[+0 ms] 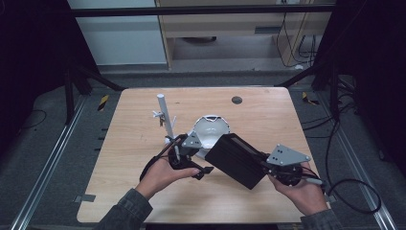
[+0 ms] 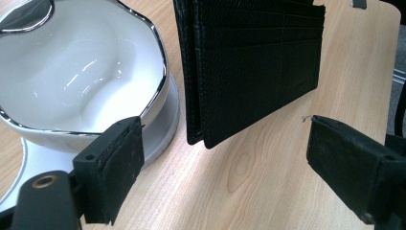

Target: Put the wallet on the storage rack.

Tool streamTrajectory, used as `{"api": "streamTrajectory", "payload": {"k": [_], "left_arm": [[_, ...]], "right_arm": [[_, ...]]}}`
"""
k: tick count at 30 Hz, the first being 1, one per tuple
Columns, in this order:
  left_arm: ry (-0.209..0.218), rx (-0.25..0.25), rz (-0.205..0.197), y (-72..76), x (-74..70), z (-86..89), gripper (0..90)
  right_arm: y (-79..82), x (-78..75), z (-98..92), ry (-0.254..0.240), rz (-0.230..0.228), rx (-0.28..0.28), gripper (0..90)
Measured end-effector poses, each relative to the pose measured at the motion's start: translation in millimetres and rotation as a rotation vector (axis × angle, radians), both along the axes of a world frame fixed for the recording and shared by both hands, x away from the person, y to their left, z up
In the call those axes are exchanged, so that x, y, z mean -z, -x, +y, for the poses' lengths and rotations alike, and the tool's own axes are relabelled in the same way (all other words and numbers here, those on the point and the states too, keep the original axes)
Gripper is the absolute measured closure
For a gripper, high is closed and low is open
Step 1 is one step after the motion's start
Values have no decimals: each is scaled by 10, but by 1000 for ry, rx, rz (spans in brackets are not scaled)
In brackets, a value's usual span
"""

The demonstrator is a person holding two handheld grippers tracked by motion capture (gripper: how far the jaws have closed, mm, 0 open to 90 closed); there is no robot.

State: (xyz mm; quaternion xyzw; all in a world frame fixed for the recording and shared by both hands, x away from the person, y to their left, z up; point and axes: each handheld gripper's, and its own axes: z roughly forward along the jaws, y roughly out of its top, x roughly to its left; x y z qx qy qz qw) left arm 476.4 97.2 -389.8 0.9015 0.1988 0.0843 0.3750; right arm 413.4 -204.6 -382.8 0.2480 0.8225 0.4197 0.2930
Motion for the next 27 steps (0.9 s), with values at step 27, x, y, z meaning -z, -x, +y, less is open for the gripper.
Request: {"api": "streamTrajectory", "payload": {"k": [27], "left_arm": [[25, 67, -8, -65, -44, -121, 110]], "right_arm": [[72, -62, 25, -35, -40, -54, 842]]}}
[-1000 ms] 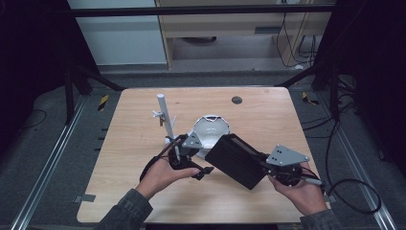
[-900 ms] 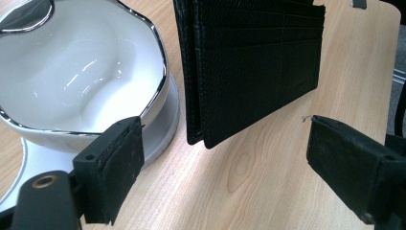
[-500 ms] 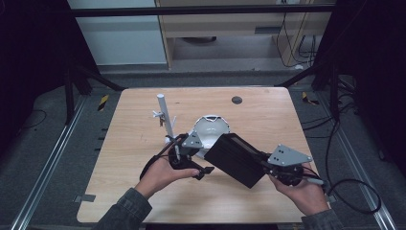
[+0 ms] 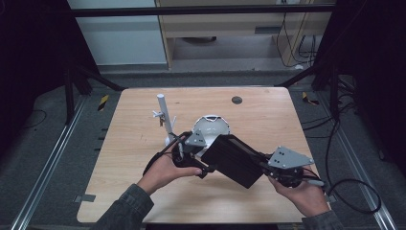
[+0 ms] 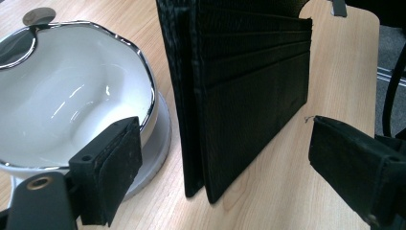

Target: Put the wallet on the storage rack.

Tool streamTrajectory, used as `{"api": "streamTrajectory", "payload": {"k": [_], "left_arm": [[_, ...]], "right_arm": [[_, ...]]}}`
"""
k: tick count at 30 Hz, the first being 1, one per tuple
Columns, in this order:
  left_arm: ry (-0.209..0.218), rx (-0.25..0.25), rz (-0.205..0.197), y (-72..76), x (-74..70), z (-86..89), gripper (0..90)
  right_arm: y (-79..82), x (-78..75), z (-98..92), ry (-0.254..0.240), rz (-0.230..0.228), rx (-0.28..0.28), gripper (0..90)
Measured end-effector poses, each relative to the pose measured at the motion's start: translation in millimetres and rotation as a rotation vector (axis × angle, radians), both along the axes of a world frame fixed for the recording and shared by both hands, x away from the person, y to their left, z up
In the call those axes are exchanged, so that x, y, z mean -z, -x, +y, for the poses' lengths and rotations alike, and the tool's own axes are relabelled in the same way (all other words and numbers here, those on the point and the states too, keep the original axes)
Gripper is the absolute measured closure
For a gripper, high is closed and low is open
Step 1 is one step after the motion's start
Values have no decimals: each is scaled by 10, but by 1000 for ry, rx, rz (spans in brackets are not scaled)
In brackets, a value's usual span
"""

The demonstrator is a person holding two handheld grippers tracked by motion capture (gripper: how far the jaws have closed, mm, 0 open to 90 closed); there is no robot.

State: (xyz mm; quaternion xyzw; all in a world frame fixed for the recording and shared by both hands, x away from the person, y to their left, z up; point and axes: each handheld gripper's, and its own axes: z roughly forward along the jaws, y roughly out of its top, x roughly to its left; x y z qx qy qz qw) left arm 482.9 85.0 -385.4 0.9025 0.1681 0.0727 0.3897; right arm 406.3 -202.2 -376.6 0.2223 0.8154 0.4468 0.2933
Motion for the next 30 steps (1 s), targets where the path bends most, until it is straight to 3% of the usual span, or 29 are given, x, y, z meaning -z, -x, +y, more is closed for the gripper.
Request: {"api": "streamTrajectory", "payload": {"k": [5, 8, 11, 12, 13, 14, 16, 24, 28, 29, 30], "left_arm": [[0, 17, 14, -55, 21, -77, 143], [5, 50, 39, -90, 24, -161, 238], [0, 66, 37, -97, 9, -182, 453], [-3, 60, 35, -99, -6, -185, 453], [4, 55, 45, -100, -19, -178, 535], [-2, 50, 80, -105, -38, -162, 665], [0, 56, 99, -103, -62, -136, 778], [-10, 34, 96, -20, -230, -156, 801], [-37, 36, 70, 19, -406, -236, 803], [-37, 36, 70, 19, -406, -236, 804], [-41, 42, 65, 24, -462, -266, 804]], "right_arm": [[10, 6, 20, -4, -1, -12, 842], [13, 4, 26, -4, -4, -13, 842], [13, 18, 22, -1, -4, -14, 842], [13, 18, 22, -1, -4, -14, 842], [10, 30, 19, 1, -2, -16, 841], [8, 57, 8, -3, 5, -20, 839], [11, 87, 2, 8, 8, -28, 829], [16, 186, -4, 9, 1, -17, 807], [33, 271, -17, -28, 39, -22, 636], [33, 271, -17, -28, 39, -22, 636], [41, 303, -9, -31, 62, -28, 557]]}}
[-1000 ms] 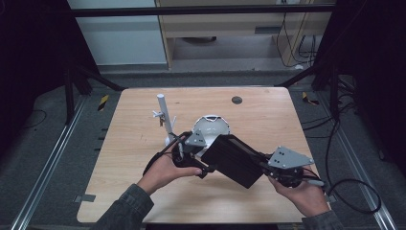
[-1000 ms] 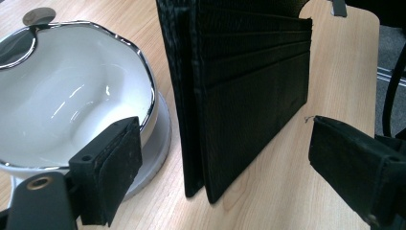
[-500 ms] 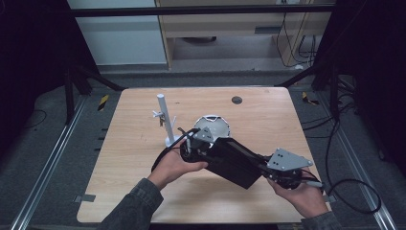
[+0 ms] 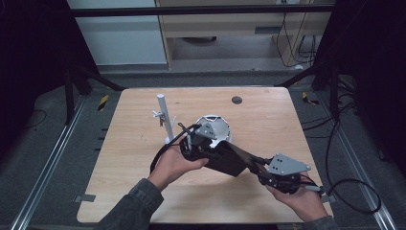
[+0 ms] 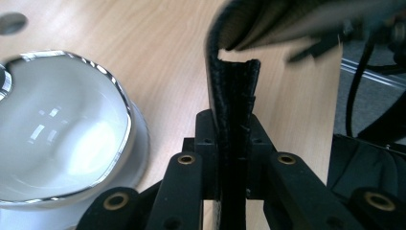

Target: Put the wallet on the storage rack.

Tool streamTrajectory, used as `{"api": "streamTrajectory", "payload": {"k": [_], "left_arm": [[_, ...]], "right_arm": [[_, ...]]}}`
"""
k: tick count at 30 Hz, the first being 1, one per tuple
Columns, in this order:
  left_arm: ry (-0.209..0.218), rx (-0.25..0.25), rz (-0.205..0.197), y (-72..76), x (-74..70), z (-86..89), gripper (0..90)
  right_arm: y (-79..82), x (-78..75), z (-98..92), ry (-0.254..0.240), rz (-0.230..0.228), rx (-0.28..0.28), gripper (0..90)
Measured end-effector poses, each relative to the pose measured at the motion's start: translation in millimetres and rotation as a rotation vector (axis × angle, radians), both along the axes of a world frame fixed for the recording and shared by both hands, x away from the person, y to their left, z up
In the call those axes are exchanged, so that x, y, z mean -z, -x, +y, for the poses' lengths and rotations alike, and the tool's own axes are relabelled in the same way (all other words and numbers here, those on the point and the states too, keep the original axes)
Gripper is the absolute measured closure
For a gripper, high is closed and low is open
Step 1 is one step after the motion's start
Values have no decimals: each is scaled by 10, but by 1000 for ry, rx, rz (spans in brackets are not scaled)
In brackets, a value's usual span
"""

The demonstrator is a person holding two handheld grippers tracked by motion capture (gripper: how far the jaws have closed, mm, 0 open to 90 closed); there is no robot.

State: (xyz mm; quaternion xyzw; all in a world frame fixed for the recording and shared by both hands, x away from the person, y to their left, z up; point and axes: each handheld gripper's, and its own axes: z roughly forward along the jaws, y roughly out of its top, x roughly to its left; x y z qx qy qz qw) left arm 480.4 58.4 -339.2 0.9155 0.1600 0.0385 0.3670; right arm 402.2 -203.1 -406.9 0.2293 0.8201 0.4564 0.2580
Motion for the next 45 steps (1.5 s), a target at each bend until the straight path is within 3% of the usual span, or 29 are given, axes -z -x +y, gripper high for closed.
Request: {"api": "streamTrajectory", "payload": {"k": [1, 2, 3, 4, 5, 6, 9, 13, 14, 15, 17, 18, 19, 22, 28, 36, 45], "left_arm": [[-1, -3, -4, 6, -33, -20, 804], [-28, -1, -22, 12, -120, -73, 804], [-28, -1, -22, 12, -120, -73, 804], [-48, -4, -33, 13, -200, -113, 804], [-48, -4, -33, 13, -200, -113, 804], [-64, -6, -47, 10, -270, -132, 803], [-84, -18, -64, 1, -347, -114, 803], [-64, -38, -52, -30, -448, -13, 803], [-64, -38, -52, -30, -448, -13, 803], [-67, -49, -56, -29, -471, 10, 803], [-83, -59, -64, -34, -506, 33, 802], [-86, -70, -74, -39, -559, 62, 803], [-86, -70, -74, -39, -559, 62, 803], [-74, -81, -81, -53, -665, 118, 803], [-71, -110, -90, -95, -735, 178, 802], [-72, -157, -99, -192, -819, 276, 802], [-75, -188, -96, -269, -840, 331, 802]], "right_arm": [[18, 71, 21, 5, 42, -5, 413], [28, 111, 27, 4, 55, -6, 352], [28, 111, 27, 4, 55, -6, 352], [53, 202, 38, 2, 67, -6, 243], [53, 202, 38, 2, 67, -6, 243], [67, 287, 30, -4, 80, 9, 170], [50, 400, -43, -59, 105, 36, 146], [-25, 531, -196, -99, 146, 139, 103], [-25, 531, -196, -99, 146, 139, 103], [-107, 631, -295, -124, 186, 213, 95], [-140, 668, -322, -121, 199, 239, 87], [-217, 754, -360, -103, 256, 320, 84], [-250, 782, -373, -91, 277, 360, 80], [-315, 816, -411, -100, 299, 419, 70], [-371, 858, -424, -75, 297, 453, 63], [-441, 980, -440, -52, 375, 467, 58], [-456, 1020, -430, -39, 395, 462, 53]]}}
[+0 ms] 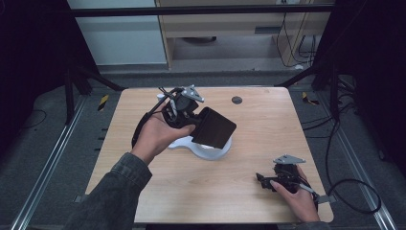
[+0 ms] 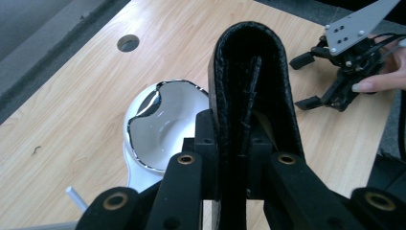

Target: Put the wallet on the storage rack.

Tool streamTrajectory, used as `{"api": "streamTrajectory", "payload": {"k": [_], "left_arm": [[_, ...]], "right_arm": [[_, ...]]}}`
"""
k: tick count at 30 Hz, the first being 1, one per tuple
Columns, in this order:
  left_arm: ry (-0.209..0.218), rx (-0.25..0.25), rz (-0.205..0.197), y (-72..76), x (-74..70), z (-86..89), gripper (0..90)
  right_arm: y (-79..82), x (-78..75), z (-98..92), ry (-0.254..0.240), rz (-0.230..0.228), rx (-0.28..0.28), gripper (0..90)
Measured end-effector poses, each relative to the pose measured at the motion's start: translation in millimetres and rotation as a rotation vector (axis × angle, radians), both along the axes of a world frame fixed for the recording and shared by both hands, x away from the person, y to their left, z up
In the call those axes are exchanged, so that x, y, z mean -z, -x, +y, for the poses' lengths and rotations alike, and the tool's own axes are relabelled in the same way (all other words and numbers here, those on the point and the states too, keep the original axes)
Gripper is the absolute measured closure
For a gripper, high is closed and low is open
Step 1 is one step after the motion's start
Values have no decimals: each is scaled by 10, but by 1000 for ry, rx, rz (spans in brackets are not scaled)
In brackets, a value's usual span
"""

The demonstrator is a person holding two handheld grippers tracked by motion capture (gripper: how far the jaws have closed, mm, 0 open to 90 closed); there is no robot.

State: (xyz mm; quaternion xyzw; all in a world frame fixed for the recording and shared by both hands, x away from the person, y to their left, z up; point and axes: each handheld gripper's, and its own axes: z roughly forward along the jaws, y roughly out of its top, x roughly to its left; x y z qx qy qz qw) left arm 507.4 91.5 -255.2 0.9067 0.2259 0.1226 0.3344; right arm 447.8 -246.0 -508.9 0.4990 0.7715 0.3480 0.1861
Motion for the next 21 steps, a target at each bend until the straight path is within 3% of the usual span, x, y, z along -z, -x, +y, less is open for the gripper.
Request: {"api": "streamTrajectory", "payload": {"k": [3, 10, 14, 21], "left_arm": [[15, -22, -2, -38, -8, 29, 802], [5, -63, -16, -95, 25, 82, 802], [8, -108, -5, -186, 119, 145, 802], [11, -134, 18, -262, 293, 188, 802]], "right_arm": [[3, 4, 5, 3, -2, 0, 52], [3, 8, 9, 10, -6, -1, 50], [12, 14, 18, 21, -11, -1, 50], [15, 18, 20, 28, -14, -6, 46]]}}
